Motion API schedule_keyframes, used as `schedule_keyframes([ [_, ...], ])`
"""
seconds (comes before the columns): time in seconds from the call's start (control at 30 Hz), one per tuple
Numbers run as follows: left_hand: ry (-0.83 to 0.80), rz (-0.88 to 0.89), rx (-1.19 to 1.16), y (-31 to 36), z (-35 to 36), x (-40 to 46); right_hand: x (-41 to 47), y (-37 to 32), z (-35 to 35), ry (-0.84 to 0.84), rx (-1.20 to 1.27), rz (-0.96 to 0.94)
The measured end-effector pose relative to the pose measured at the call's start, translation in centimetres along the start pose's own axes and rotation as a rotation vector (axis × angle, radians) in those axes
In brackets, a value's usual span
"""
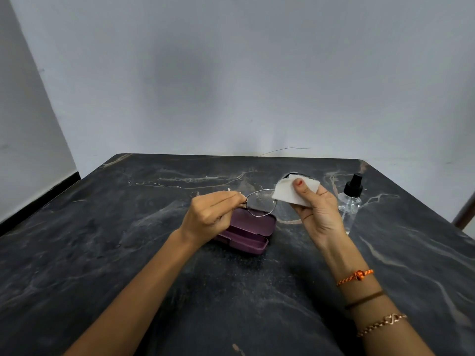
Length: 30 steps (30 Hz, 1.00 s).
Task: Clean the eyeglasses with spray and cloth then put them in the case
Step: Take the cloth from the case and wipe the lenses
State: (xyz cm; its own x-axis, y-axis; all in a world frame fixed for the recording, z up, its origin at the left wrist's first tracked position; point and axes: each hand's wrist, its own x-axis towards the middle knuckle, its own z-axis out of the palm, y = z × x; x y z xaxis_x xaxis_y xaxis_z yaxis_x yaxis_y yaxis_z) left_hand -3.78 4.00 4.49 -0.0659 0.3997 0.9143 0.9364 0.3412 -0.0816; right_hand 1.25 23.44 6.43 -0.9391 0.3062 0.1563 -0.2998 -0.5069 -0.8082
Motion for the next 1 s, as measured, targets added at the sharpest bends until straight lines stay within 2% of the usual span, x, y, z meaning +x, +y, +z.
schedule_keyframes([
  [0.13,-0.027,0.007,0.018,0.1,0.1,0.1,0.1,-0.8,-0.7,-0.015,-0.172,-0.055],
  [0.37,-0.007,-0.005,0.048,-0.1,-0.2,0.3,0.2,-1.3,-1.5,-0.092,-0.193,0.02],
  [0.47,-0.001,-0.026,0.027,-0.1,-0.3,0.3,0.3,-1.1,-1.4,-0.066,-0.118,0.059],
  [0.63,-0.005,-0.073,0.001,0.5,-0.1,0.4,0.7,-0.6,-1.5,0.133,0.021,0.076],
  [0.83,0.136,-0.237,-0.038,0.9,0.1,1.2,1.1,-0.1,-1.3,0.126,0.24,0.143],
  [1.0,0.186,-0.315,-0.031,1.3,0.9,1.9,1.2,-0.1,-1.5,0.144,0.372,0.126],
])
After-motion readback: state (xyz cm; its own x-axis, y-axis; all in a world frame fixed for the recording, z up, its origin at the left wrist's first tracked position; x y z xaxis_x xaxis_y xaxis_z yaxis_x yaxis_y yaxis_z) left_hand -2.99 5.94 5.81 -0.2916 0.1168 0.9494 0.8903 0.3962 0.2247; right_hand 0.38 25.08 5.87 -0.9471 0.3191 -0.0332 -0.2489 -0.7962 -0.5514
